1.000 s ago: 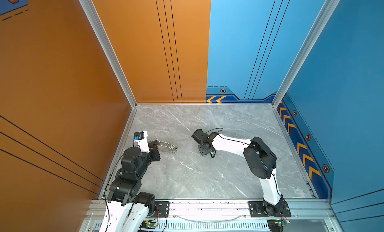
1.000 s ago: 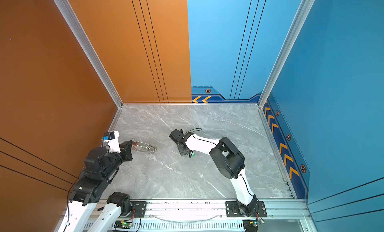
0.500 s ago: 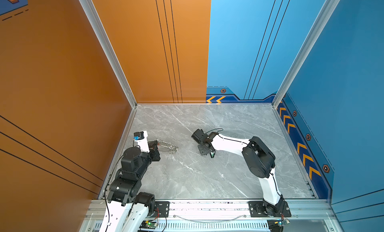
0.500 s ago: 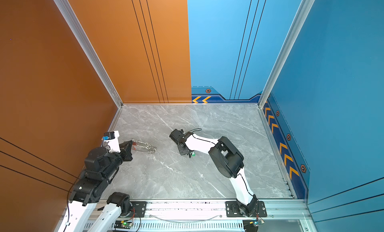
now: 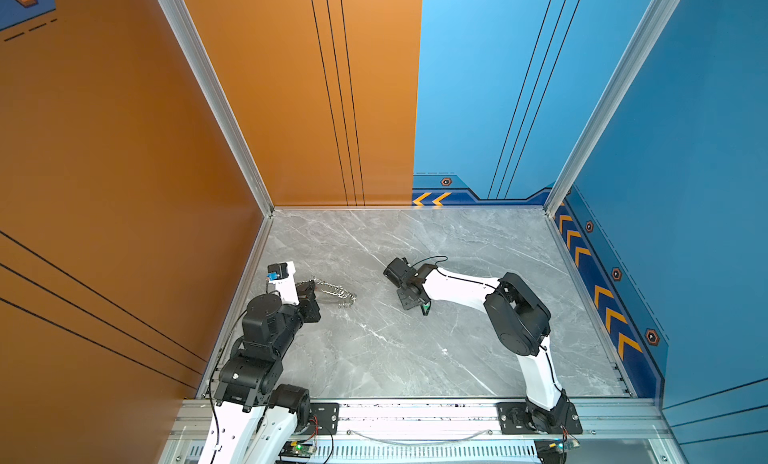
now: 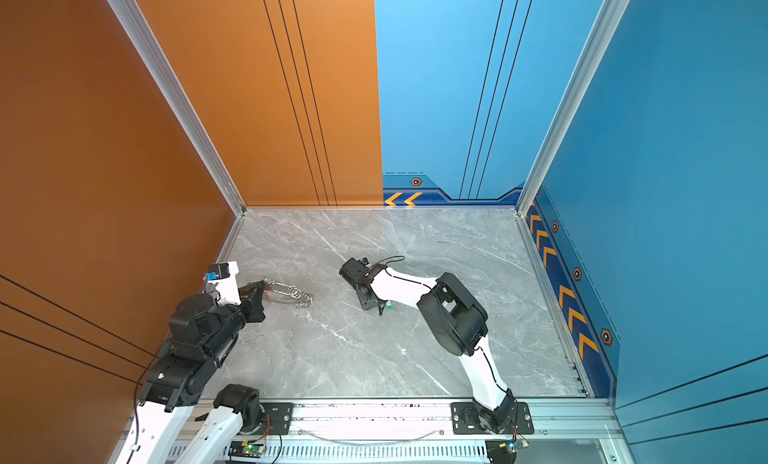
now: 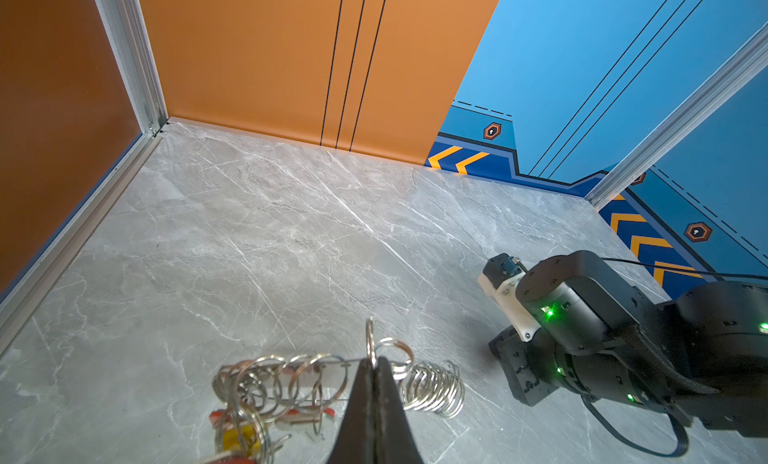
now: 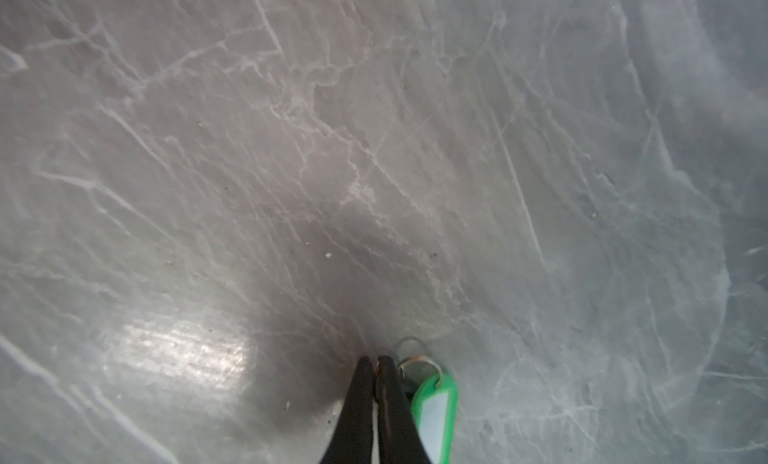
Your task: Put the keys on the keyring
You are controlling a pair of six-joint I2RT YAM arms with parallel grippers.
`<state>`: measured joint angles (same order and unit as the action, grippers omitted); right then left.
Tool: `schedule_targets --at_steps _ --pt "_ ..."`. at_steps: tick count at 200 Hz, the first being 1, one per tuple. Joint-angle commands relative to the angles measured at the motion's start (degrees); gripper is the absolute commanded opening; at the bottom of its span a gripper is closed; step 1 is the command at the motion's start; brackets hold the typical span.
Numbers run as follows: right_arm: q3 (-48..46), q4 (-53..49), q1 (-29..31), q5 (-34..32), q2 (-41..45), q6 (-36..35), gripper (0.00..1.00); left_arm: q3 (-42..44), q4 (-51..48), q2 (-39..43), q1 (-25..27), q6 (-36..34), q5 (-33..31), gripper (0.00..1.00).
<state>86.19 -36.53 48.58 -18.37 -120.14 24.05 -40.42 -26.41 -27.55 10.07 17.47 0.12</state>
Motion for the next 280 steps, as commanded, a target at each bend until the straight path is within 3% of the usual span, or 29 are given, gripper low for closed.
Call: schedule_targets --at_steps 1,80,216,280 --pt "-0.14 -3.31 0.73 -4.05 0.11 -0.06 0.06 0.4 3.39 0.22 -0.64 0.54 0.79 0.0" --pt "-1.51 -3.63 0.38 -5.62 0.95 0.56 0.03 0.43 3.43 0.26 -0.65 0.63 0.98 0.0" --pt "-5.3 -1.83 -2.3 -4.86 5.31 3.28 0.16 0.53 3.82 0.13 -0.66 0.89 1.45 0.0" --pt "-6.64 -2.31 -2.35 -7.68 6.94 4.3 0.12 0.65 3.99 -0.05 -0.63 1.16 1.72 0.0"
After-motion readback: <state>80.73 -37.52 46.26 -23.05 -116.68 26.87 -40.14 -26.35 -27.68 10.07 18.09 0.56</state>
